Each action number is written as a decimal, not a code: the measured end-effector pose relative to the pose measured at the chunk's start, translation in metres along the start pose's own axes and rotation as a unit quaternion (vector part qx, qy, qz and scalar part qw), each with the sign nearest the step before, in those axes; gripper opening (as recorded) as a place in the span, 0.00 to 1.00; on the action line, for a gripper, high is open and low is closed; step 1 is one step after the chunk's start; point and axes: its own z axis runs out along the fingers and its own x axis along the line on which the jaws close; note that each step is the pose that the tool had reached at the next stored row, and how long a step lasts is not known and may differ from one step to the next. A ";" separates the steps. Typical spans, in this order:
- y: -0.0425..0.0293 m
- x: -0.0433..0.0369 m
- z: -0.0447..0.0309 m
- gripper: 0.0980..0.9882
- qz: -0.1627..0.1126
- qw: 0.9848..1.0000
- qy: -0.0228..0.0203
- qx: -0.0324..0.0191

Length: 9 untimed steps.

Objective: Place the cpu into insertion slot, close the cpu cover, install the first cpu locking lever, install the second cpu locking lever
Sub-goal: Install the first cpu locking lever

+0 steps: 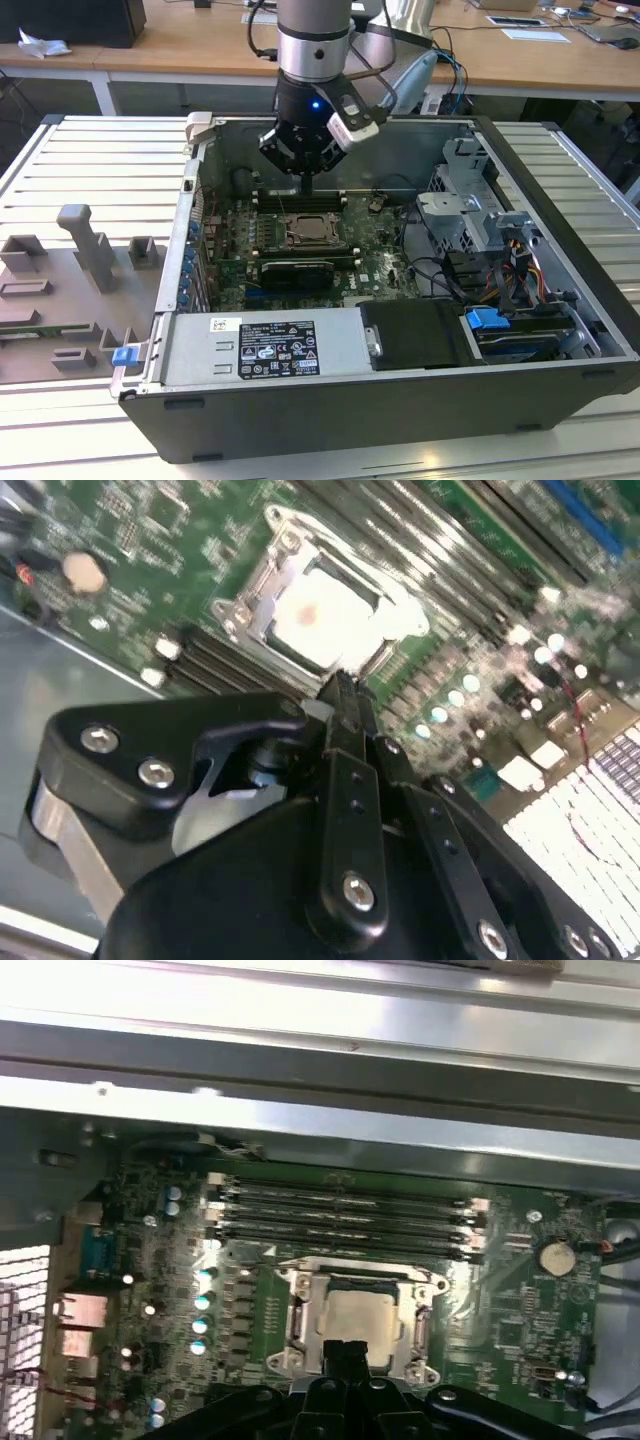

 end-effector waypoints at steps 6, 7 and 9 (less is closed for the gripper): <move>0.0037 0.0247 0.0010 0.01 0.004 1.000 -0.001 0.000; 0.0040 0.0271 0.0011 0.01 0.005 1.000 -0.001 0.000; 0.0046 0.0330 0.0016 0.01 0.006 1.000 -0.001 0.000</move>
